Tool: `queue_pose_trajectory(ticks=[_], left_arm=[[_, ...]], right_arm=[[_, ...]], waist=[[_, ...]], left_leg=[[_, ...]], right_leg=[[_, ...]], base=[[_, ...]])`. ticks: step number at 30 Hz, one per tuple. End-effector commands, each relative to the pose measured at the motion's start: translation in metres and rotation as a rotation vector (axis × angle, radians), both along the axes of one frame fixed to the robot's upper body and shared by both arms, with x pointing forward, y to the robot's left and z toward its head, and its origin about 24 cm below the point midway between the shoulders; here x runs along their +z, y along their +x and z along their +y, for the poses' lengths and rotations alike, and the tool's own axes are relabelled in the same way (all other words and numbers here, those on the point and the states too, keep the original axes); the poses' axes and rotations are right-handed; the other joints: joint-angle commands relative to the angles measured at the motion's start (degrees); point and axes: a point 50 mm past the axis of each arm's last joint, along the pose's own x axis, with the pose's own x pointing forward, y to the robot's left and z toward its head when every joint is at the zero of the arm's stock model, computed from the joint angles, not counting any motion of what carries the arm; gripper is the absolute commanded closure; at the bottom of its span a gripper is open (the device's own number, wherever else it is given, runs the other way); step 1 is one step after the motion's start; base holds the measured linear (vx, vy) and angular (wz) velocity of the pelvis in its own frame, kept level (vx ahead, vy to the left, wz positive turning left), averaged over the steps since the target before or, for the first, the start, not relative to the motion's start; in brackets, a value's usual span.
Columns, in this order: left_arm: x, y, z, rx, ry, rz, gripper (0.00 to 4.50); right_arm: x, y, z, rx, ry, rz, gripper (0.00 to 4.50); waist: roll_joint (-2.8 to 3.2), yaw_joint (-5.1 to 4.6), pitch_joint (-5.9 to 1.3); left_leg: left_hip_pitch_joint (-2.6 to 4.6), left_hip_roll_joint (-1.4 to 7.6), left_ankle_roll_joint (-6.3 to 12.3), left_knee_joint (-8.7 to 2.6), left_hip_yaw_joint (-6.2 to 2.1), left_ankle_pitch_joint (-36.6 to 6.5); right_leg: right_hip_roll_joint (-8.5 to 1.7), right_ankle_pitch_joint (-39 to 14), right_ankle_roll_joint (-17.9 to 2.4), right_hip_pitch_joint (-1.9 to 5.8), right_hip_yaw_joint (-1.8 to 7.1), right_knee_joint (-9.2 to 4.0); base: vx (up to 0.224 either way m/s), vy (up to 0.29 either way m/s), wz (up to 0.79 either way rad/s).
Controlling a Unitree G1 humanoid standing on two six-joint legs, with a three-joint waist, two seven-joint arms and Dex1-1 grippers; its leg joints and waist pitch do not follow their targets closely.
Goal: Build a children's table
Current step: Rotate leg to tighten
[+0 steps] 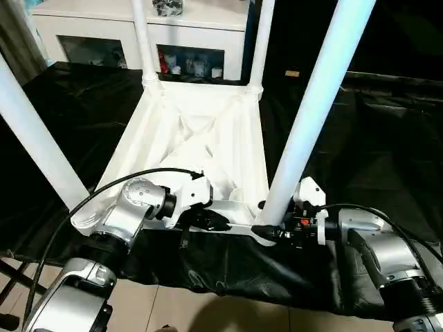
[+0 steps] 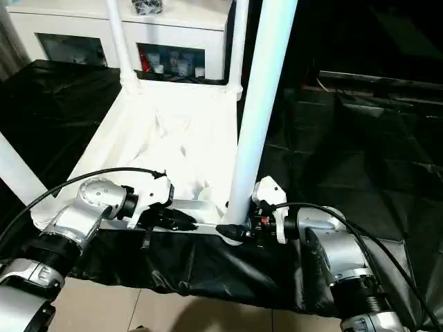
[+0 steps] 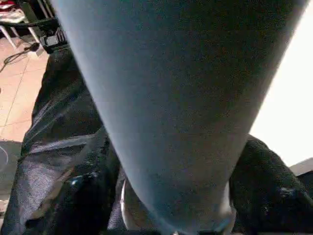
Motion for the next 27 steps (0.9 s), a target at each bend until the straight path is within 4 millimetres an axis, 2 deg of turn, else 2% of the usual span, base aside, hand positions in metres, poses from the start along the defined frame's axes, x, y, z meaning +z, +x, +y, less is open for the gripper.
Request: queue_pose_trajectory(ticks=[1,8,13,14,15,16,17,18,19,20,21,23,24,27], left_arm=[[0.009,0.007,-0.015,0.001,-0.027,-0.047,4.5],[0.008,0.011,-0.015,0.062,-0.028,-0.076,4.5],[0.007,0.015,-0.026,0.164,-0.048,-0.096,4.5],[0.005,0.014,-0.036,0.204,-0.07,-0.096,4.5],[0.005,0.014,-0.036,0.207,-0.072,-0.096,4.5],[0.003,0.012,-0.045,0.231,-0.085,-0.095,4.5],[0.002,0.012,-0.048,0.236,-0.087,-0.094,4.5],[0.001,0.011,-0.052,0.247,-0.086,-0.096,4.5],[0.001,0.011,-0.052,0.247,-0.086,-0.096,4.5],[-0.001,0.009,-0.061,0.272,-0.088,-0.1,4.5],[-0.001,0.008,-0.065,0.283,-0.09,-0.101,4.5],[-0.002,0.007,-0.076,0.318,-0.102,-0.107,4.5],[-0.001,0.006,-0.085,0.333,-0.113,-0.109,4.5],[-0.001,0.004,-0.092,0.331,-0.118,-0.113,4.5]], right_arm=[[-0.01,-0.018,0.032,0.201,0.032,0.084,1.79],[-0.013,-0.019,0.032,0.178,0.042,0.102,2.06],[-0.02,-0.016,0.036,0.059,0.085,0.116,2.07],[-0.026,-0.011,0.041,-0.051,0.097,0.115,2.07],[-0.027,-0.011,0.042,-0.057,0.097,0.115,2.09],[-0.031,-0.006,0.046,-0.155,0.096,0.117,2.1],[-0.033,-0.004,0.047,-0.189,0.091,0.117,2.11],[-0.036,-0.003,0.05,-0.218,0.083,0.12,2.13],[-0.036,-0.003,0.05,-0.218,0.083,0.12,2.13],[-0.041,0.002,0.056,-0.302,0.049,0.12,2.15],[-0.043,0.004,0.057,-0.339,0.036,0.119,2.19],[-0.047,0.013,0.064,-0.47,-0.002,0.121,2.19],[-0.048,0.018,0.07,-0.544,-0.002,0.126,2.19],[-0.046,0.021,0.078,-0.555,0.01,0.109,2.19]], waist=[[-0.46,-0.15,-2.81],[-0.5,-0.09,-2.74],[-0.5,-0.26,-2.4],[-0.4,-0.37,-2.33],[-0.39,-0.58,-2.31],[-0.42,-0.95,-2.07],[-0.51,-1.2,-2.01],[-0.55,-1.32,-2.01],[-0.36,-1.53,-1.98],[-0.36,-2.22,-2.01],[-0.3,-2.53,-1.94],[-0.17,-3.79,-1.9],[-0.18,-4.33,-1.83],[0.0,-5.14,-1.83]], left_leg=[[0.28,3.54,2.97,-3.47,-1.27,-12.5],[0.32,3.52,3.06,-3.43,-1.24,-12.7],[0.71,3.57,2.15,-3.63,-1.34,-15.4],[0.71,3.57,1.66,-3.76,-1.54,-16.4],[0.8,3.6,1.29,-3.83,-1.53,-17.1],[0.81,3.49,0.6,-3.95,-1.82,-18.8],[0.92,3.33,0.12,-3.94,-2.01,-20.2],[0.97,3.28,0.02,-3.95,-2.13,-20.6],[1.02,3.27,-0.07,-3.96,-2.18,-21.1],[1.02,3.34,-0.33,-4.06,-2.42,-22.3],[1.08,3.33,-0.35,-4.13,-2.41,-22.6],[1.05,3.15,-1.02,-4.23,-2.83,-24.8],[0.62,2.99,-1.07,-4.34,-3.07,-25.5],[1.02,2.83,-0.95,-4.27,-3.44,-28.0]], right_leg=[[-4.32,-15.8,-10.9,2.52,2.85,-4.34],[-4.39,-16.9,-10.6,2.5,2.8,-4.5],[-4.51,-21.4,-10.0,2.04,2.9,-5.1],[-4.58,-23.5,-9.4,2.02,2.9,-5.24],[-4.61,-24.3,-9.3,1.81,2.94,-5.34],[-4.72,-27.5,-8.5,1.79,2.77,-5.74],[-4.77,-31.0,-7.2,1.68,2.63,-6.12],[-4.83,-32.4,-6.6,1.67,2.54,-6.26],[-4.86,-33.4,-6.2,1.56,2.56,-6.42],[-4.82,-34.3,-5.4,1.53,2.44,-6.6],[-4.73,-34.1,-5.5,1.37,2.42,-6.73],[-4.68,-35.5,-5.1,1.5,1.88,-6.97],[-4.64,-36.2,-4.5,1.82,1.63,-7.08],[-4.72,-37.2,-3.8,1.48,1.51,-7.73]], base=[[0.0,0.0,0.0],[0.0,0.0,0.0],[0.0,0.0,0.0],[0.0,0.0,0.0],[0.0,0.0,0.0],[0.0,0.0,0.0],[0.0,0.0,0.0],[0.0,0.0,0.0],[0.0,0.0,0.0],[0.0,0.0,0.0],[0.0,0.0,0.0],[0.0,0.0,0.0],[0.0,0.0,0.0],[0.0,0.0,0.0]])
